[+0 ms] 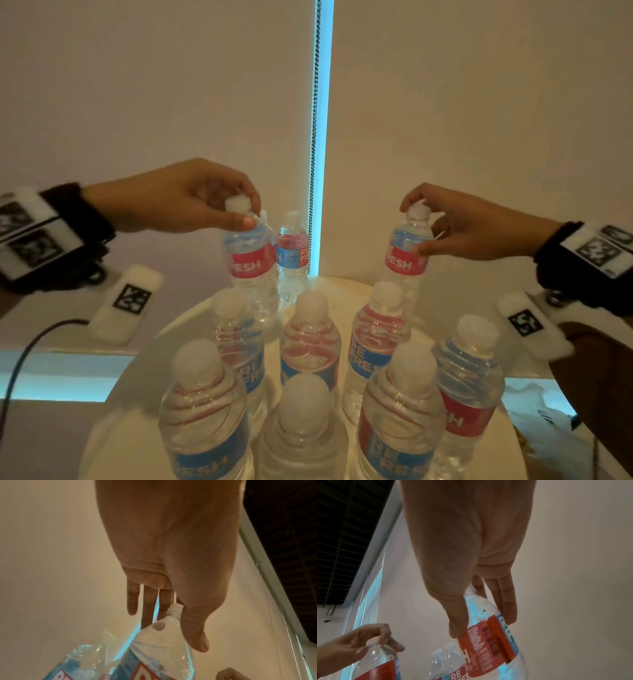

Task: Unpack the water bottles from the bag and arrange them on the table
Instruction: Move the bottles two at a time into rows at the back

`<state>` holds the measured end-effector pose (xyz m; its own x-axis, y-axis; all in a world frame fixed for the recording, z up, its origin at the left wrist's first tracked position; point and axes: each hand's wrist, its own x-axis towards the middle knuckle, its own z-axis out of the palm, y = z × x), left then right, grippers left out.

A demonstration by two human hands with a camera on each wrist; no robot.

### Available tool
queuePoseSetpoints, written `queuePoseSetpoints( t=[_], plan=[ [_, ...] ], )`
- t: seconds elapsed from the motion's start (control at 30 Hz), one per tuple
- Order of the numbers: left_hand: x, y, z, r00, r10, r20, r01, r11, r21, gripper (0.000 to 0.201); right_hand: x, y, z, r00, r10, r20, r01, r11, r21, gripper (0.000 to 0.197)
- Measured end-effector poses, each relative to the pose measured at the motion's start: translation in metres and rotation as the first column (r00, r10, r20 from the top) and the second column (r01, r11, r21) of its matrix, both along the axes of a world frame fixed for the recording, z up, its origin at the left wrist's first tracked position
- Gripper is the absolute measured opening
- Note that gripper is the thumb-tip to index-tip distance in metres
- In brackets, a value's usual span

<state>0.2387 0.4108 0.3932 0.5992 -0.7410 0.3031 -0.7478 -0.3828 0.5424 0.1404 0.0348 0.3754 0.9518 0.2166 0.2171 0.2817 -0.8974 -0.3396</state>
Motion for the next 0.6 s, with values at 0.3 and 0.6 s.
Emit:
queuePoseSetpoints(
  t=[0.3, 0.6],
  plan=[
    [0.049, -0.100, -0.003, 0.994, 0.001, 0.110, -0.021, 0.983, 0.184, 0.025, 0.057, 0.017, -0.006, 0.998, -0.061, -0.009, 0.061, 0.998, -0.006, 0.049],
    [0.088, -0.151, -0.027, 0.963, 0.092, 0.253, -0.162, 0.949, 0.271, 0.027, 0.092, 0.021, -0.023, 0.997, -0.037, -0.063, 0.037, 0.999, 0.001, 0.051]
  ],
)
